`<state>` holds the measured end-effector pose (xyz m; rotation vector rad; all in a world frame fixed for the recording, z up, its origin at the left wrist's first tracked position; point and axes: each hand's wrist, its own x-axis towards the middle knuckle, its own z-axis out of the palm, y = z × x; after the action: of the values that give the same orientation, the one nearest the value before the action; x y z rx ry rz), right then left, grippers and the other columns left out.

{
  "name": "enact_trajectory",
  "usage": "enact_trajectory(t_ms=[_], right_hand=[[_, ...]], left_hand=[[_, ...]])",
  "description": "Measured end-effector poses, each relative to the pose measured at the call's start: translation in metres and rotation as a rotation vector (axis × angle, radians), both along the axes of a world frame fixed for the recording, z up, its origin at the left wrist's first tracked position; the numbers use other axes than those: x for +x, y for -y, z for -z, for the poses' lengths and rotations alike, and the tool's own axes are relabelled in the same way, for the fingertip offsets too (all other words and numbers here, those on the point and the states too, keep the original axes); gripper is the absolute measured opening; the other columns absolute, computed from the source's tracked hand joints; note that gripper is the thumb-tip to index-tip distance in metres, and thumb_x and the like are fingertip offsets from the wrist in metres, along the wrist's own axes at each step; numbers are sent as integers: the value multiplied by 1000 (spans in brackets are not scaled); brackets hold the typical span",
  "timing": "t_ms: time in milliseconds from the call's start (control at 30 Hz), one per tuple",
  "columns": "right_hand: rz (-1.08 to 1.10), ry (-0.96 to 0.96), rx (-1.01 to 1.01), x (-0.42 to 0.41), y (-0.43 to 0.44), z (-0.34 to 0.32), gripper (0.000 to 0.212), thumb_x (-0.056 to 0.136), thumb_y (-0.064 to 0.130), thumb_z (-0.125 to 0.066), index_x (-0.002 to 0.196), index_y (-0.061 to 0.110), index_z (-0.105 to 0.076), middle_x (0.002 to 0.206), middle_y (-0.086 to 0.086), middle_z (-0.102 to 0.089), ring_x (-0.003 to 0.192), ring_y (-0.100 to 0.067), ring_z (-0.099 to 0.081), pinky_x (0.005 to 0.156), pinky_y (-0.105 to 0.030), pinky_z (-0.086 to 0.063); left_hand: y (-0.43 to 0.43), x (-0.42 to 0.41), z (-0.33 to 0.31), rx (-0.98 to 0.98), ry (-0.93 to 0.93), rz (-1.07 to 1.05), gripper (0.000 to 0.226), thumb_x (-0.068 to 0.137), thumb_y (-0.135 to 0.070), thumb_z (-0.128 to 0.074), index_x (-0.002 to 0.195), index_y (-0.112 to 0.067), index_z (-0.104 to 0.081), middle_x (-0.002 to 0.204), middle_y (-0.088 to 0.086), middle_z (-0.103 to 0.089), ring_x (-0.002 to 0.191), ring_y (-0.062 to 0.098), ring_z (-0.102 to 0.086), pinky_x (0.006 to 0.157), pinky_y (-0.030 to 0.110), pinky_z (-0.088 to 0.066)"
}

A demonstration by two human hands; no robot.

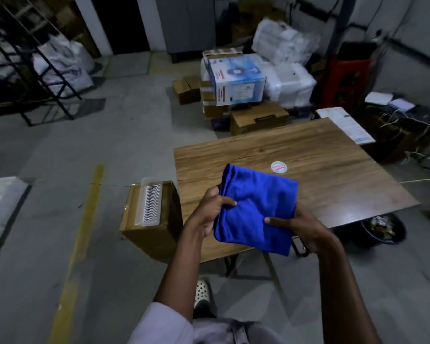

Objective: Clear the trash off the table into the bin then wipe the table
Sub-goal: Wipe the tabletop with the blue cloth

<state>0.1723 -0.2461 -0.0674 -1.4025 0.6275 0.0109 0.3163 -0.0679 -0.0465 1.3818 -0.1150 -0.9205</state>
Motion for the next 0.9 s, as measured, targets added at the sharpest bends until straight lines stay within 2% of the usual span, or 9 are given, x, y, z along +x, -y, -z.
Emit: enact_trajectory(t_ms=[100, 267, 400, 500, 600, 733, 800, 867, 900], right_hand=[[54, 59, 77, -6, 13, 5, 62, 71, 2, -85, 128, 9, -63, 119, -11, -74, 110, -29, -71, 96, -50, -57], [94, 130, 211, -16, 22, 8, 54, 78, -4, -77, 129, 6, -63, 119, -19, -73, 109, -35, -71, 85, -43, -62], [113, 317, 242, -20, 26, 10, 19, 76, -1, -75, 90, 11, -81, 92, -14, -78, 82, -22, -75, 71, -30, -62], [94, 351, 172, -14, 21, 10, 66, 83, -26, -29, 61, 15, -76, 84, -1, -76, 81, -12, -73, 71, -22, -57], [69, 375, 62, -9, 16, 12, 73, 80, -30, -24, 53, 17, -71, 93, 5, -77, 92, -11, -73, 77, -23, -56], [102, 377, -53, -11, 14, 17, 67, 78, -35, -33, 50, 14, -68, 97, 2, -75, 96, -14, -72, 81, -25, -57], [120, 389, -65, -13, 13, 18, 64, 77, -36, -37, 51, 13, -69, 98, 3, -74, 98, -14, -71, 84, -27, -58], [137, 368, -117, -16, 12, 20, 64, 74, -37, -37, 56, 13, -73, 105, -1, -70, 104, -13, -68, 88, -28, -57], [142, 348, -163, -18, 13, 21, 65, 73, -37, -37, 63, 12, -77, 108, -2, -68, 105, -9, -67, 87, -25, -56]], left_hand=[[5, -1, 5, 27, 14, 95, 40, 83, 18, -50, 111, -6, -66, 104, 10, -76, 94, 25, -72, 79, 33, -60], [5, 2, 12, 45, 77, 193, 48, 84, 18, -57, 122, -9, -65, 121, 9, -72, 109, 23, -70, 94, 34, -56], [1, 1, 7, -257, -18, 64, 37, 92, 12, -43, 94, -11, -72, 112, 18, -73, 108, 32, -69, 91, 38, -58], [-1, 2, 13, -404, -138, 34, 41, 98, -2, -37, 77, -15, -70, 120, 26, -67, 112, 34, -67, 87, 38, -58], [-4, 4, 21, -461, -341, -81, 38, 100, -19, -38, 100, -8, -75, 118, 23, -68, 101, 33, -71, 81, 42, -60], [-8, -1, 14, -250, -270, 85, 68, 97, -60, -47, 130, -2, -63, 130, 21, -65, 112, 33, -68, 90, 58, -55], [-7, -9, 9, -175, -216, 104, 57, 94, -49, -61, 128, -3, -64, 127, 18, -68, 115, 34, -66, 91, 62, -54], [1, -13, 11, -110, -113, -3, 28, 88, -13, -73, 115, -7, -68, 110, 13, -73, 106, 32, -68, 75, 48, -62], [7, -16, 12, -76, -59, -81, 32, 83, 2, -73, 113, -8, -66, 104, 12, -72, 101, 31, -68, 70, 40, -62]])
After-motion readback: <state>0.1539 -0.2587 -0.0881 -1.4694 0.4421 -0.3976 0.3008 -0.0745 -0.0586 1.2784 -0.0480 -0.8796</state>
